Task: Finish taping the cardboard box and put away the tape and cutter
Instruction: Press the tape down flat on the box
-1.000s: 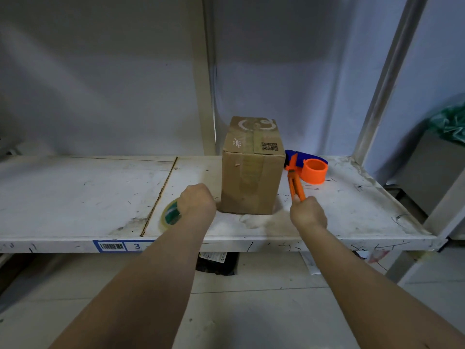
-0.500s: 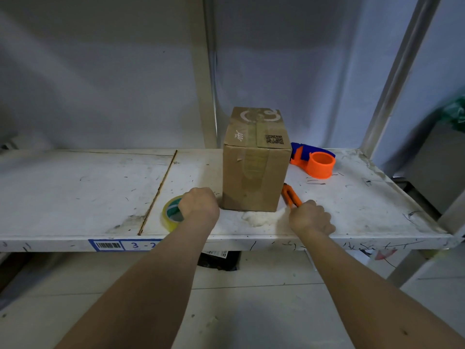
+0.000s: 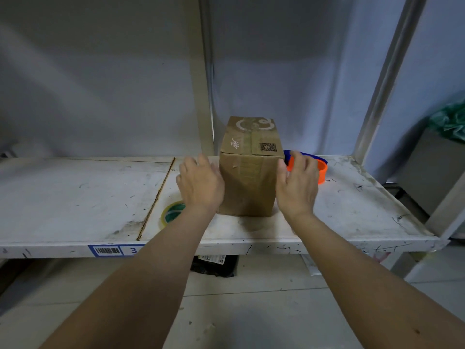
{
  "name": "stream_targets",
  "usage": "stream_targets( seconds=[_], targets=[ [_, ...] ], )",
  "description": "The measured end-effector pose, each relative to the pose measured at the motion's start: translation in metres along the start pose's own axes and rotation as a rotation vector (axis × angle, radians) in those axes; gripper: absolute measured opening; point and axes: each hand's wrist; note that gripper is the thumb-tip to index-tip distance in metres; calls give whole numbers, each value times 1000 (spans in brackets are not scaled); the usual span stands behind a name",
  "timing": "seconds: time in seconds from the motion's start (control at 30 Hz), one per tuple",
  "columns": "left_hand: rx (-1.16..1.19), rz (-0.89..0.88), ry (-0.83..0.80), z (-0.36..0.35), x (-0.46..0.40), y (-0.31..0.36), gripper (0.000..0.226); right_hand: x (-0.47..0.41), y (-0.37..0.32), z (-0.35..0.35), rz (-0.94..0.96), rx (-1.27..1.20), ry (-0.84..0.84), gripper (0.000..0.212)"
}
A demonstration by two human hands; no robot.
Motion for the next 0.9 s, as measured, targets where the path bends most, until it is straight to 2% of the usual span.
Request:
stream_targets(
  seconds=[0.07, 0.13, 0.27, 0.47, 0.6, 0.83, 0.9],
  targets=[
    [41, -112, -7, 1, -3, 10, 50, -6, -11, 2, 138, 52, -51, 42],
    [-15, -257, -64, -1, -6, 17, 64, -11, -16, 0, 239, 143, -124, 44],
    [-157, -474, -103, -9, -10, 21, 64, -16, -13, -7, 330, 251, -220, 48],
    [-164, -438, -107, -16, -10, 16, 60, -14, -12, -15, 370, 253, -198, 49],
    [-193, -473, -98, -19, -9, 14, 75, -10, -8, -18, 398, 295, -204, 61],
    [-236, -484, -75, -24, -8, 13, 101, -6, 0, -15, 466, 425, -270, 95],
    [-249, -490, -73, -24, -8, 13, 102, -6, 1, -15, 467, 412, -245, 92]
  ],
)
Point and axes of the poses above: each hand's wrist, its own x-axis away from the middle knuckle, its own z-axis out of the back of the hand, y = z × x, and after that the axes turned 4 degrees about z, right-handed
